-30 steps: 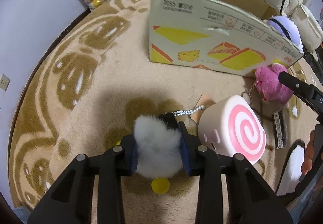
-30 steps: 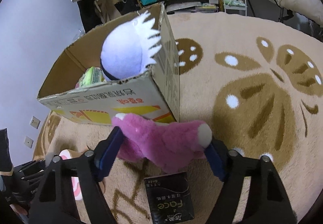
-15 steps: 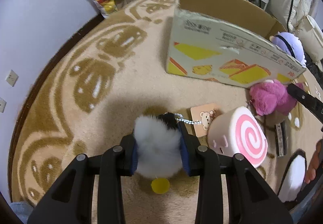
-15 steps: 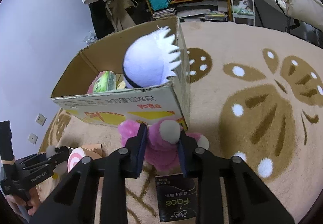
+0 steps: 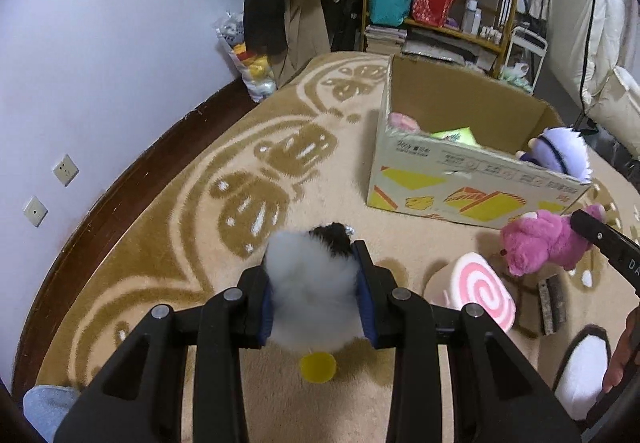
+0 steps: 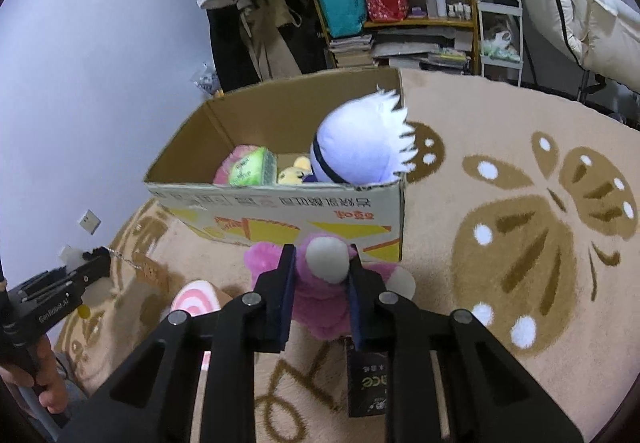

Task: Organize soft objects
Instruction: 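Lift and carry the pompom and pink plush over the box with both tools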

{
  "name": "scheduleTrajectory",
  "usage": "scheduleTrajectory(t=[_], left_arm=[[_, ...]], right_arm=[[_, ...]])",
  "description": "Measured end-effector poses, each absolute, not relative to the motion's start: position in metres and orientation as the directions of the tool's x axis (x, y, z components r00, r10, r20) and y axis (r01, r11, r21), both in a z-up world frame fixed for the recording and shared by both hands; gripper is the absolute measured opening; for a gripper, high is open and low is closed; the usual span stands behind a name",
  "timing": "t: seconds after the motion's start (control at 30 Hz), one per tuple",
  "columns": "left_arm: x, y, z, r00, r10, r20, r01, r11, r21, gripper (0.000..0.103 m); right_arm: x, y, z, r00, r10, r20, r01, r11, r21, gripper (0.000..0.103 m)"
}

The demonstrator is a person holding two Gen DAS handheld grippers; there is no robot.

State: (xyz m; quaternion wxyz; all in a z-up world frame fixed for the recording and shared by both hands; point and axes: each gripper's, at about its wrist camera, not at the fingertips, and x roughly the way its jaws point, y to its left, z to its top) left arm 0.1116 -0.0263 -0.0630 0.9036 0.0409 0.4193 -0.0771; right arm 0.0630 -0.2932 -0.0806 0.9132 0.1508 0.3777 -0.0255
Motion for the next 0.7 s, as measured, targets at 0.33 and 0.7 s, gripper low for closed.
scheduleTrajectory(t=[0.33, 0.7], left_arm=[[0.074, -0.039, -0.013, 0.774, -0.099, -0.626, 0.213, 0.971, 0.11, 0.033], [0.075, -0.062, 0.043, 0.859, -0.086, -0.504, 0.207, 0.96, 0.19, 0.033]], right_arm=[[0.034, -0.288, -0.03, 0.794, 0.041, -0.606, 0.144, 0.956, 0.254, 0.024], [0.026, -0.282, 0.032, 0.874, 0.029, -0.486, 0.102, 0.965, 0.241, 0.024]])
